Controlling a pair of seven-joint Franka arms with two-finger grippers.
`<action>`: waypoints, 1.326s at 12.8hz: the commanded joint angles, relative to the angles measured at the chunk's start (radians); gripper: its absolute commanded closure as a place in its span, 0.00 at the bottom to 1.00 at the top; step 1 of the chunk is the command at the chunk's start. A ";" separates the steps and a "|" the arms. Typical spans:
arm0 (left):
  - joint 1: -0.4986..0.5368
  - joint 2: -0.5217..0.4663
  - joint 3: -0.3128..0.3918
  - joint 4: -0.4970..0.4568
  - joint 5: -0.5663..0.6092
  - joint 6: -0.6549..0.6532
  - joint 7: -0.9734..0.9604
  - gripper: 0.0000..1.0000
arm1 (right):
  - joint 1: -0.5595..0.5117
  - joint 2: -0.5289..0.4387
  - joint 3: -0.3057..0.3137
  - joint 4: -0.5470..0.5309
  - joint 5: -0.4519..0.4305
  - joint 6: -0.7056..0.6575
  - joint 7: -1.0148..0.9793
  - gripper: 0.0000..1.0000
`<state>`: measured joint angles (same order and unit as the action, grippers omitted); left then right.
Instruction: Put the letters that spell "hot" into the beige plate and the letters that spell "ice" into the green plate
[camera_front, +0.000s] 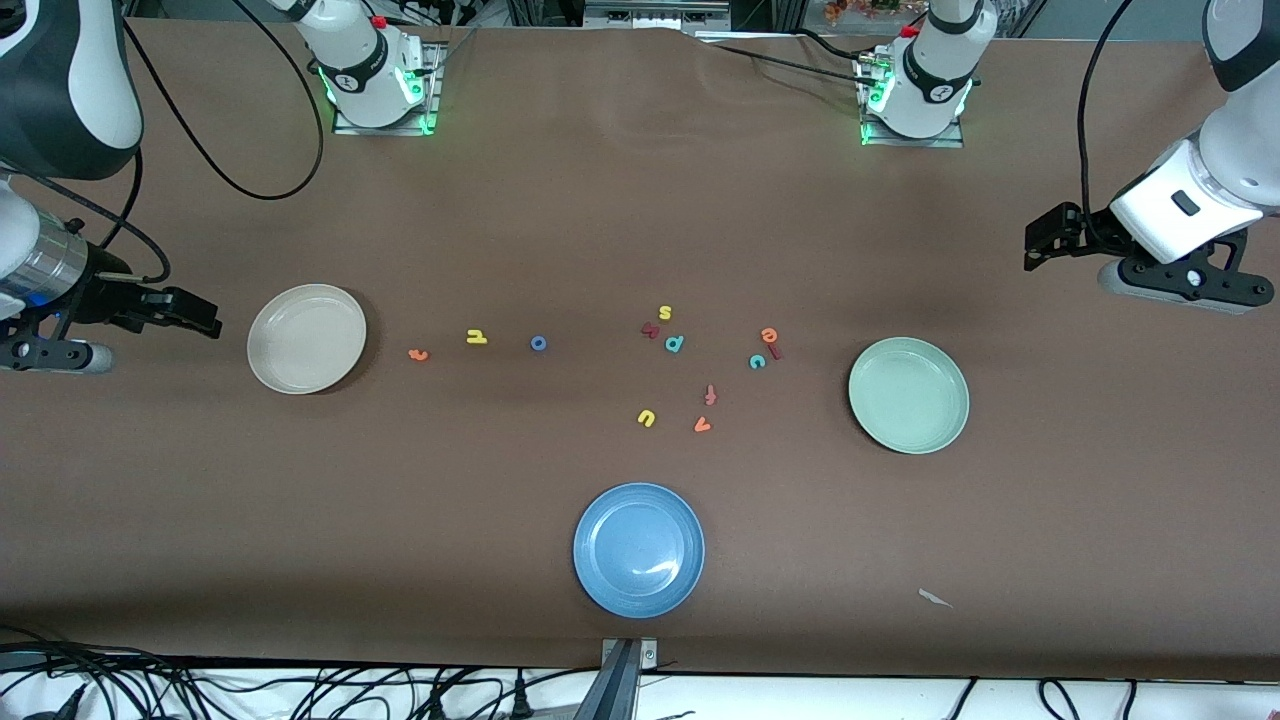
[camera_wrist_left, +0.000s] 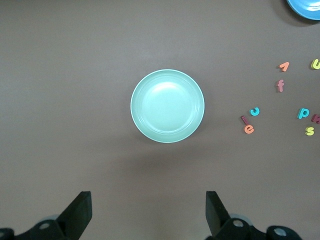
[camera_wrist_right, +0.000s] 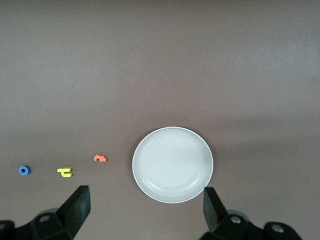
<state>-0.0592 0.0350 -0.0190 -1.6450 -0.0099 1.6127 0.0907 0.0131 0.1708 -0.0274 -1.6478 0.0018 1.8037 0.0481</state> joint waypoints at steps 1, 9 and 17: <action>0.006 -0.004 -0.006 0.014 0.016 -0.017 0.009 0.00 | 0.001 -0.007 0.001 0.006 0.007 -0.015 0.010 0.00; 0.012 -0.004 -0.004 0.017 0.018 -0.017 0.007 0.00 | 0.002 -0.005 0.001 0.006 0.001 -0.015 0.007 0.00; 0.012 -0.004 -0.006 0.017 0.018 -0.017 0.009 0.00 | 0.005 -0.007 0.004 0.006 -0.005 -0.035 0.012 0.00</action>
<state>-0.0524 0.0350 -0.0190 -1.6435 -0.0099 1.6122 0.0907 0.0160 0.1708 -0.0267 -1.6477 0.0017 1.7850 0.0481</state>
